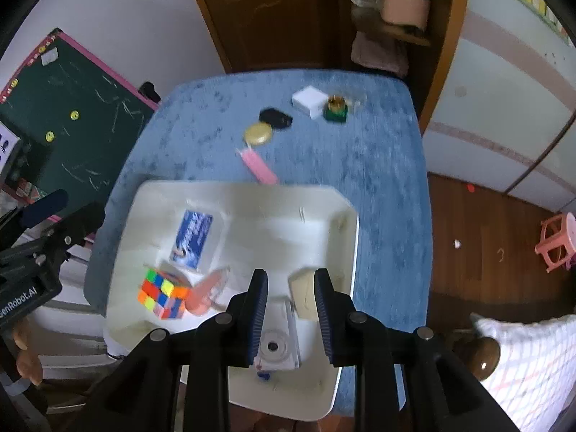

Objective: Organize rigid objects
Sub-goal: 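Place the floss box with the left tool while the right tool places the beige piece in the tray, then grasp the gold compact with the left tool while the right tool grasps the pink hair roller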

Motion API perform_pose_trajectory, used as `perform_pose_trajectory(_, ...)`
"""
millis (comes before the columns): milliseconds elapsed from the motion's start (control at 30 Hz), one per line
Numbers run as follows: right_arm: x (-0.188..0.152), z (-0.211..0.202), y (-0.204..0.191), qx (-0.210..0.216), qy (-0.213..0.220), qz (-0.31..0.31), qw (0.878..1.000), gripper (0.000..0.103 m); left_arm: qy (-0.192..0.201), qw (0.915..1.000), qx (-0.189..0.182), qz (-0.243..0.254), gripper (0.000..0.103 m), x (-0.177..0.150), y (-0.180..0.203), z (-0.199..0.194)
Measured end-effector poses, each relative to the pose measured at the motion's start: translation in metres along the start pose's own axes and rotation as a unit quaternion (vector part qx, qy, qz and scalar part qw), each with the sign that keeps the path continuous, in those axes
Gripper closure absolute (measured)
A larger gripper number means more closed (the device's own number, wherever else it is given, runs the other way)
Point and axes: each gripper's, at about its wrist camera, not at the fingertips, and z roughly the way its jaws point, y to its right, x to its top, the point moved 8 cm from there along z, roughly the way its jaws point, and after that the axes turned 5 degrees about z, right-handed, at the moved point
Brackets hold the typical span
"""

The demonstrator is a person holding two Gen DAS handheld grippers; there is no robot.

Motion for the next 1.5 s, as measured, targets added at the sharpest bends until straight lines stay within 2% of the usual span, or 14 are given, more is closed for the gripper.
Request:
perform_pose_trajectory(133,0.026,-0.007,-0.003,-0.001,0.015,-0.008,1.000,0.070,0.007,1.0000,0.006,0.002,0.023,0.023,-0.007,0.003)
perform_pose_trajectory(467,0.102,-0.014,-0.017,0.000,0.049,-0.024,0.999,0.070,0.028,0.9996,-0.002,0.002,0.023,0.093,-0.031,0.015)
perform_pose_trajectory(667,0.132,0.005,-0.024,0.011,0.039,-0.018,0.999,0.070,0.013,0.9996,-0.026,-0.006,0.022,0.121,-0.038,0.046)
perform_pose_trajectory(967,0.145,0.084,-0.044,0.005,-0.022,-0.043,0.999,0.070,-0.067,0.9950,-0.073,-0.008,0.022,0.130,-0.033,0.137)
perform_pose_trajectory(1233,0.124,0.176,-0.054,0.012,-0.116,-0.052,0.992,0.070,-0.137,0.9865,-0.089,0.010,0.022,0.107,-0.029,0.218)
perform_pose_trajectory(1367,0.111,0.209,-0.057,0.016,-0.155,-0.048,0.987,0.069,-0.162,0.9812,-0.104,0.010,0.022,0.097,-0.026,0.244)
perform_pose_trajectory(1400,0.107,0.216,-0.057,0.018,-0.164,-0.048,0.985,0.068,-0.168,0.9796,-0.109,0.011,0.022,0.094,-0.025,0.250)
perform_pose_trajectory(1500,0.102,0.230,-0.059,0.018,-0.178,-0.049,0.983,0.055,-0.181,0.9759,-0.121,0.011,0.022,0.088,-0.021,0.263)
